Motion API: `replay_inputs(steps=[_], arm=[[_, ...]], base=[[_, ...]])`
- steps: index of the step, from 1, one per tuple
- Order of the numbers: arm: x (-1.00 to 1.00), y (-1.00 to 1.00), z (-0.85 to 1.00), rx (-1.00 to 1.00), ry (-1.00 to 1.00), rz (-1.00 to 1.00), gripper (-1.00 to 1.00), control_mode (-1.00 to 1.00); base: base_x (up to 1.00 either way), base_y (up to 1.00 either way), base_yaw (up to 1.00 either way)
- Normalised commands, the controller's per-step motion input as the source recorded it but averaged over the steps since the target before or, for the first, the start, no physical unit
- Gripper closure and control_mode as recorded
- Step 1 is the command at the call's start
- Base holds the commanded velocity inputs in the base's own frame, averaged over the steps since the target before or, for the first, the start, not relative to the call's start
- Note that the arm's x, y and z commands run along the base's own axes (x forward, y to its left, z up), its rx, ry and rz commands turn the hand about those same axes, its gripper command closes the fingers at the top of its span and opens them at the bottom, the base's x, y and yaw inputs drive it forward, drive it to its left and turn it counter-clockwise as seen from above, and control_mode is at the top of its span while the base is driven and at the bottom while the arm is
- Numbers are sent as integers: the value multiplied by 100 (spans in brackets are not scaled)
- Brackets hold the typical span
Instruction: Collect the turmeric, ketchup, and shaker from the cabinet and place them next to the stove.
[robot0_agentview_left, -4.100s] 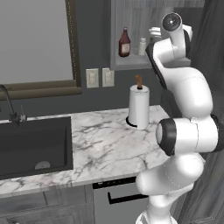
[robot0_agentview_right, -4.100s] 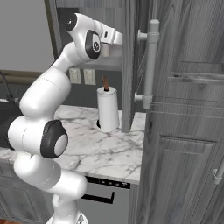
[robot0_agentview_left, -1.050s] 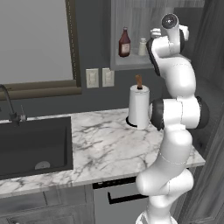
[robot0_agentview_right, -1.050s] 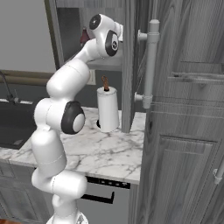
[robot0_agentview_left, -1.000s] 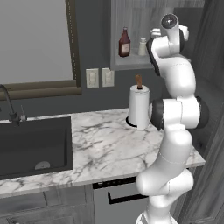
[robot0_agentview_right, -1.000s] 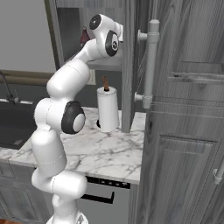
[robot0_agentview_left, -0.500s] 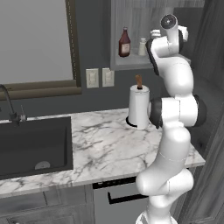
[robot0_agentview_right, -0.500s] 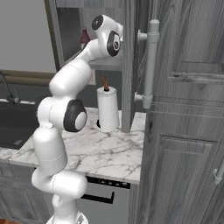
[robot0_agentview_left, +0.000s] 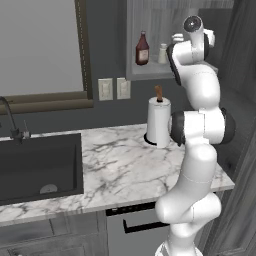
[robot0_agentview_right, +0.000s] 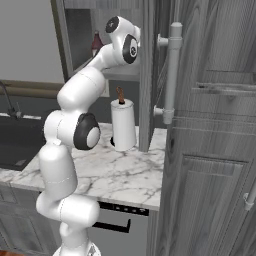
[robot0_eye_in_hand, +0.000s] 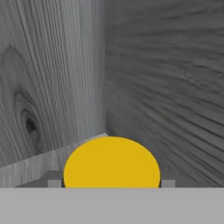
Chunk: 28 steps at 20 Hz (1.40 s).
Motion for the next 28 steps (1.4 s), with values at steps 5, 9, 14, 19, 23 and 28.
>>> replay_inputs(steps=[5,9,14,19,23,28], arm=[[0,0,-3,0,0,0,100,-100],[0,0,-5,0,0,0,100,-100],[0,0,-6,0,0,0,100,-100],[-6,-4,-7,2,0,0,100,-100],[-21,0,0,0,-2,0,100,-100],[-40,0,0,0,-5,-1,100,-100]], base=[[0,0,0],[0,0,0],[0,0,0],[0,0,0],[0,0,0],[0,0,0]])
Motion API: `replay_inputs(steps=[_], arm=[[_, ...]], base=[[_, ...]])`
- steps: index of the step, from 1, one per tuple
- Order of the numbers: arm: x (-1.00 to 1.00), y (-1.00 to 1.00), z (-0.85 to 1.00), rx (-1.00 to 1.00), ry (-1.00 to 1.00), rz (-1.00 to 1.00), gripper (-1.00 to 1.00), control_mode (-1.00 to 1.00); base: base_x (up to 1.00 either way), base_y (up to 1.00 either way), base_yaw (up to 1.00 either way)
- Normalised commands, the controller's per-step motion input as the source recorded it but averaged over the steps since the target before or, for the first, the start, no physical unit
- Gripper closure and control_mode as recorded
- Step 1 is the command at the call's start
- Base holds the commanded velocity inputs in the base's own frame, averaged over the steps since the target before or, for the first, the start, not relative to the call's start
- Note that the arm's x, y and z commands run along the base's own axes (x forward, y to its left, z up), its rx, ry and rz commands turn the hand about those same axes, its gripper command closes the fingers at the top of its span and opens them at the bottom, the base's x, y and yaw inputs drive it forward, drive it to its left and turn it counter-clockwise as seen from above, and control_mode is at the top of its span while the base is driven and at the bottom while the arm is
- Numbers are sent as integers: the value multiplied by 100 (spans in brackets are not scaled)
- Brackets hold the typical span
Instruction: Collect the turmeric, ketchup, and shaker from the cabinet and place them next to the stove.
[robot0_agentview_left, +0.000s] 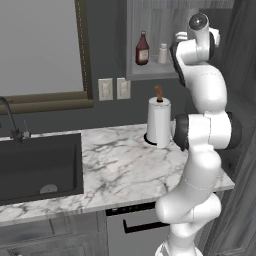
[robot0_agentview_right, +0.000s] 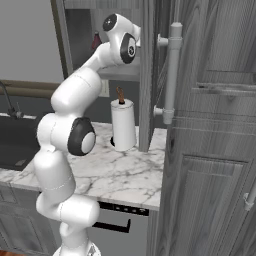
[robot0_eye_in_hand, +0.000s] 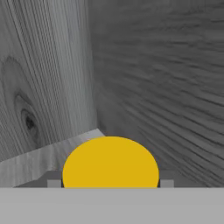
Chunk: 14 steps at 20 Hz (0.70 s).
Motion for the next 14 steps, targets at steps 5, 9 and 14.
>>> replay_inputs(steps=[5,9,14], arm=[[-50,1,0,0,-1,-3,100,-100],[-61,23,0,0,-3,-3,100,-100],[-59,55,0,0,0,-3,100,-100]], base=[[0,0,0],[0,0,0],[0,0,0]])
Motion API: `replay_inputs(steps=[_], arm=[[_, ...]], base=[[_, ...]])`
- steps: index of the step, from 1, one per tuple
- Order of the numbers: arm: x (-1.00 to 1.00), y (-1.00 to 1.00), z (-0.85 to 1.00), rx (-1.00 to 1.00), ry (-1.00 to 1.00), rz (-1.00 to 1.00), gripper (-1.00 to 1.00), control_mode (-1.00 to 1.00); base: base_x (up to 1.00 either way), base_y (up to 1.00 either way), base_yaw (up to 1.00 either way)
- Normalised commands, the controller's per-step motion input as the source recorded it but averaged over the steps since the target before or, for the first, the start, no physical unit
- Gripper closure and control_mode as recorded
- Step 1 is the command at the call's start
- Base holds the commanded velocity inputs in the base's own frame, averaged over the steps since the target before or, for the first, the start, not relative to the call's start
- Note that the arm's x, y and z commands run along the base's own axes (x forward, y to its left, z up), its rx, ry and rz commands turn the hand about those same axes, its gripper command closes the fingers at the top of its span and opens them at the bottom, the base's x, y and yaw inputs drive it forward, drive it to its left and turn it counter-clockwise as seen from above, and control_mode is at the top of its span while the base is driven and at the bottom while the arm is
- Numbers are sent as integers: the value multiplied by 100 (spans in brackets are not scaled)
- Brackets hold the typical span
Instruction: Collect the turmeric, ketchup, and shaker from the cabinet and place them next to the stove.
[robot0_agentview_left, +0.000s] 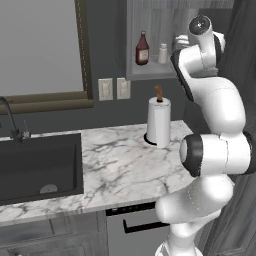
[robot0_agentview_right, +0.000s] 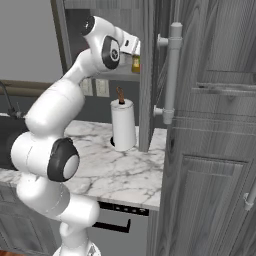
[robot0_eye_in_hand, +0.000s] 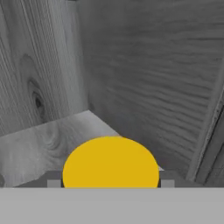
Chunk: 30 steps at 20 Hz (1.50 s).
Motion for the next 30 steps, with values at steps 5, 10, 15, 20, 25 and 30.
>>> replay_inputs(steps=[5,10,15,20,25,30], arm=[[-65,56,0,0,0,-2,100,-100],[-86,28,0,0,-3,0,100,-100],[-90,13,0,0,-3,1,100,-100],[-84,23,0,0,0,11,100,-100],[-78,43,-4,0,0,21,100,-100],[-78,34,-17,0,0,26,100,-100]], base=[[0,0,0],[0,0,0],[0,0,0],[0,0,0],[0,0,0],[0,0,0]])
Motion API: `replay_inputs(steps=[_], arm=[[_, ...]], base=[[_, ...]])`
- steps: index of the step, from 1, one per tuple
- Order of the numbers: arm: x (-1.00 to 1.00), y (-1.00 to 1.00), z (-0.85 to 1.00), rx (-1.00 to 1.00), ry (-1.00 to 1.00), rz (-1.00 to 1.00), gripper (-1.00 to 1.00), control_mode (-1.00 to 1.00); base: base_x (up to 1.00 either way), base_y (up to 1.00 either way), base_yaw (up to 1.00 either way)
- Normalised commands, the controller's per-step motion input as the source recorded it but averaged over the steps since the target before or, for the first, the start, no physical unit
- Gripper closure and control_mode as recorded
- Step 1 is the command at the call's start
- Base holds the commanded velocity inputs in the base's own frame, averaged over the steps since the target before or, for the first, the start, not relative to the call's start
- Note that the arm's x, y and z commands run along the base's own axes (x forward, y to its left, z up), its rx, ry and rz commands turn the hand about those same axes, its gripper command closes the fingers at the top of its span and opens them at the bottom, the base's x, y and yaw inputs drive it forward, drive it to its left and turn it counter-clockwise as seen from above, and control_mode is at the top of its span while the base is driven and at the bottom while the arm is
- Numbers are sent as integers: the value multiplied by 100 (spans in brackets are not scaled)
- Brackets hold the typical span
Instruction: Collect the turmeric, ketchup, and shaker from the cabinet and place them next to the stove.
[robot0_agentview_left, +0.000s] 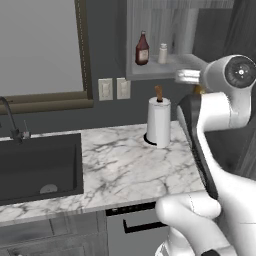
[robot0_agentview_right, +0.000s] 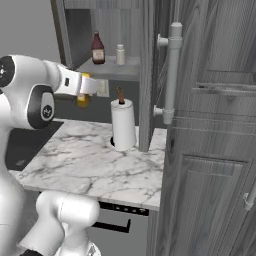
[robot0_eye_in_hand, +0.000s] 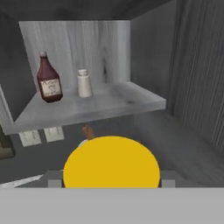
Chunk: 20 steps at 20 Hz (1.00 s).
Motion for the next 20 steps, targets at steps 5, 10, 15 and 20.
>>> replay_inputs(steps=[5,10,15,20], arm=[[-77,24,-33,-2,0,29,100,-100],[-77,29,-42,-1,-2,27,100,-100],[-72,48,-39,-5,0,23,100,-100],[-11,16,-6,-2,0,4,100,100]], base=[[0,0,0],[0,0,0],[0,0,0],[-37,77,12]])
